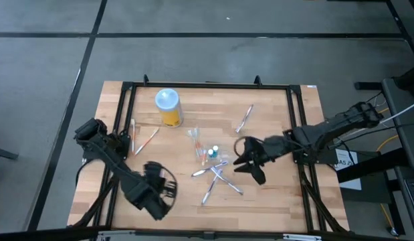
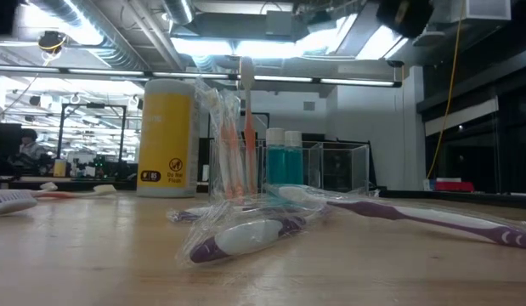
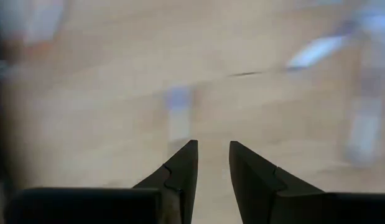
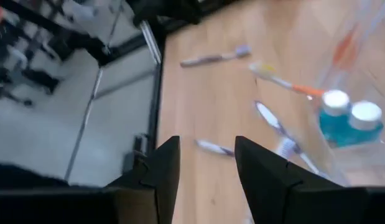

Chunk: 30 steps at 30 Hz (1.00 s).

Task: Pick & Place toothbrushing station
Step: Put the white and orange toothbrush into the left compartment of the transparent organizer

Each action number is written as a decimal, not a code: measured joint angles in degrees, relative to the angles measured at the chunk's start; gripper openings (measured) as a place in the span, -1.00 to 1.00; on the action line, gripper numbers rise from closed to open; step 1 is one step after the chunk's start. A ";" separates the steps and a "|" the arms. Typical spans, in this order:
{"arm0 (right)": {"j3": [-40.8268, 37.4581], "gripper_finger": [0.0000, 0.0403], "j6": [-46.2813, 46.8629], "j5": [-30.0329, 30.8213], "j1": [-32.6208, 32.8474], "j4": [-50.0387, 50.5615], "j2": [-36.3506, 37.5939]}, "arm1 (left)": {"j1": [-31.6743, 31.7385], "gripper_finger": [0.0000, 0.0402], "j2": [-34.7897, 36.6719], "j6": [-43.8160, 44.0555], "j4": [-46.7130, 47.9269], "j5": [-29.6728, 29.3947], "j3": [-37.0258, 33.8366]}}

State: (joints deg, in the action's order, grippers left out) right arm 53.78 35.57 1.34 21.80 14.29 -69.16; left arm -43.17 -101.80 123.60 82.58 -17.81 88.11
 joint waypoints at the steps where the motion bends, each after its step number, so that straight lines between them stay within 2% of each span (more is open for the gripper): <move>1: 0.00 -0.23 0.78 2.46 1.58 -0.86 0.17 | -0.57 -0.57 0.03 2.32 2.46 2.40 -0.01; 5: 0.00 -0.23 2.26 11.40 6.47 -5.01 0.26 | -2.86 -0.57 0.20 6.88 7.62 9.04 -0.10; 8: 0.00 -0.23 2.82 15.64 8.61 -7.94 0.26 | -1.96 -0.57 0.60 7.64 7.34 9.85 -2.39; 11: 0.00 -0.23 2.82 17.75 9.93 -12.27 0.26 | 1.68 -0.57 1.77 7.37 7.28 8.12 -4.94; 17: 0.00 -0.23 2.35 17.75 11.88 -19.27 0.26 | 9.63 -0.57 9.27 1.24 7.10 7.00 -16.96; 21: 0.00 -0.23 2.77 17.87 13.31 -22.08 0.26 | 15.50 -0.57 18.72 -8.27 -0.57 7.15 -27.17; 25: 0.00 -0.23 3.01 21.74 15.49 -22.78 0.26 | 21.61 -0.57 27.28 -14.90 -10.17 6.83 -35.97; 30: 0.00 -0.23 3.01 26.90 17.80 -24.89 0.26 | 28.79 -0.57 31.80 -20.09 -19.43 7.26 -43.19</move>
State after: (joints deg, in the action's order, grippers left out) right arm 53.78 38.59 28.25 39.60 -10.60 -68.90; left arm -14.38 -70.00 103.52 63.14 -10.55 44.92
